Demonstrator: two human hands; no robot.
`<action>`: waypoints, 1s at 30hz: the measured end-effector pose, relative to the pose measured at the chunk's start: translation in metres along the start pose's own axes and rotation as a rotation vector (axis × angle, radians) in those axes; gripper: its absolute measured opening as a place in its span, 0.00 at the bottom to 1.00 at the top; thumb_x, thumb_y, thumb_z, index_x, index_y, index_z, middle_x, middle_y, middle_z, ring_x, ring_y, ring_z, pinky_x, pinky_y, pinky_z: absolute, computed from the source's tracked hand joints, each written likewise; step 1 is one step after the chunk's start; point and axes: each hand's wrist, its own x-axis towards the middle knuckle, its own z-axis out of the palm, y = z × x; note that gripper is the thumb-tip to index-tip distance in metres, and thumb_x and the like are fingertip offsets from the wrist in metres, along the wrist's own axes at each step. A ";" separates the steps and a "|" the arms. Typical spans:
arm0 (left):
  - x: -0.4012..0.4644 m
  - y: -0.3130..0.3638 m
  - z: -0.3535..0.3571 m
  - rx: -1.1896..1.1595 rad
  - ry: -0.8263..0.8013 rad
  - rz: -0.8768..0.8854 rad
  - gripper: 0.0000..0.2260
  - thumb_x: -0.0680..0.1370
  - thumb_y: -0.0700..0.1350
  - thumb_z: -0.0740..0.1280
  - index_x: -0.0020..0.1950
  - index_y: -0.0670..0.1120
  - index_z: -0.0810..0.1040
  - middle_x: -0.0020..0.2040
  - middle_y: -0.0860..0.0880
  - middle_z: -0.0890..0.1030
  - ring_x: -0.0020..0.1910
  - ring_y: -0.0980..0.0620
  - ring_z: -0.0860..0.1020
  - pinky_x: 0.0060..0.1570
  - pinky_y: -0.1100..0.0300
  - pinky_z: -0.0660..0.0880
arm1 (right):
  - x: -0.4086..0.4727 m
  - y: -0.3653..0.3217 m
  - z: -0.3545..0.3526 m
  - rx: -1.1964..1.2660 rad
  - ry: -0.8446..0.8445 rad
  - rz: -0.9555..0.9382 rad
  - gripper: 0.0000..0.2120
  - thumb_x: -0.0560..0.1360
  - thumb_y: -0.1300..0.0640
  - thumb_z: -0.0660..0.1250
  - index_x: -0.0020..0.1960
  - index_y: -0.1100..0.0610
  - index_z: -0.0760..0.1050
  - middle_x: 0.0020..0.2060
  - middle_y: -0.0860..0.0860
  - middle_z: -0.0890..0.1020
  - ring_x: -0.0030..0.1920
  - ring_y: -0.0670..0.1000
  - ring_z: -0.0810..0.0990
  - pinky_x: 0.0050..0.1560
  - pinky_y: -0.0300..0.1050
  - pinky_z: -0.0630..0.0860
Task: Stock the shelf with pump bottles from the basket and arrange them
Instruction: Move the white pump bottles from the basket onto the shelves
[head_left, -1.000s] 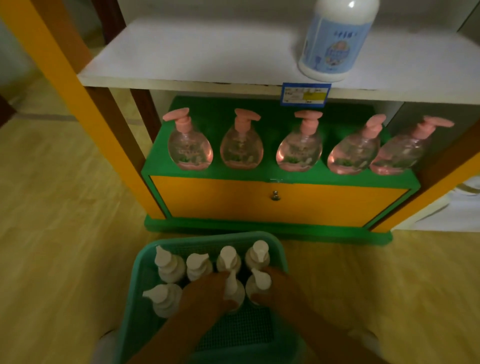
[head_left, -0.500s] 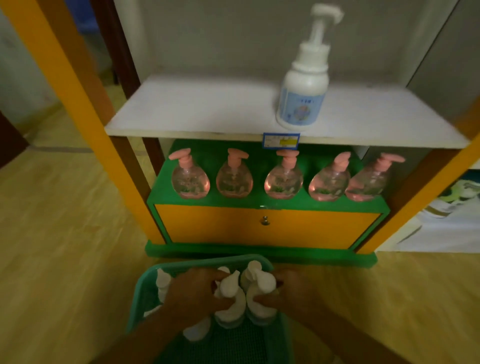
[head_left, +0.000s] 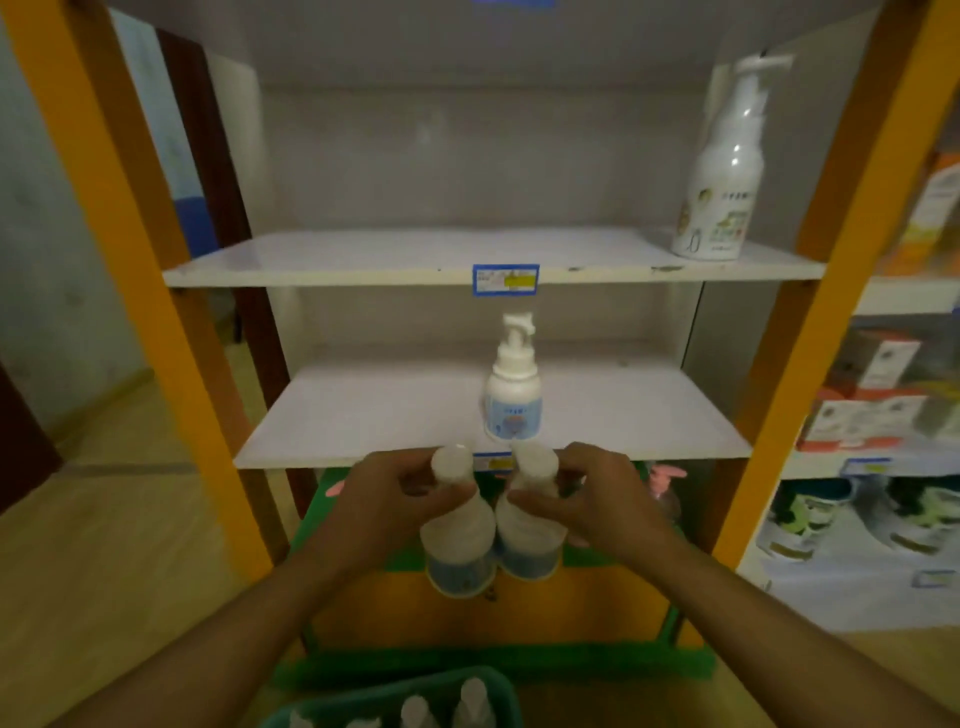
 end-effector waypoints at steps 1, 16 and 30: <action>0.002 0.009 0.001 -0.022 0.028 0.013 0.11 0.67 0.54 0.71 0.48 0.65 0.79 0.45 0.68 0.83 0.49 0.66 0.81 0.45 0.71 0.77 | 0.002 -0.005 -0.007 0.005 0.025 -0.024 0.13 0.66 0.42 0.73 0.46 0.46 0.76 0.36 0.40 0.77 0.38 0.41 0.76 0.36 0.33 0.68; 0.043 0.058 -0.016 -0.098 0.159 0.127 0.15 0.73 0.46 0.70 0.60 0.51 0.79 0.49 0.56 0.83 0.48 0.64 0.81 0.42 0.74 0.77 | 0.065 -0.004 -0.111 0.215 0.298 0.068 0.19 0.67 0.48 0.74 0.54 0.56 0.81 0.40 0.46 0.82 0.42 0.44 0.80 0.44 0.39 0.76; 0.045 0.011 -0.022 -0.160 0.065 0.100 0.15 0.67 0.44 0.72 0.53 0.52 0.81 0.45 0.64 0.84 0.48 0.63 0.82 0.45 0.71 0.78 | 0.134 0.035 -0.086 0.061 0.375 0.207 0.21 0.62 0.43 0.77 0.48 0.56 0.81 0.38 0.48 0.81 0.41 0.48 0.79 0.44 0.45 0.76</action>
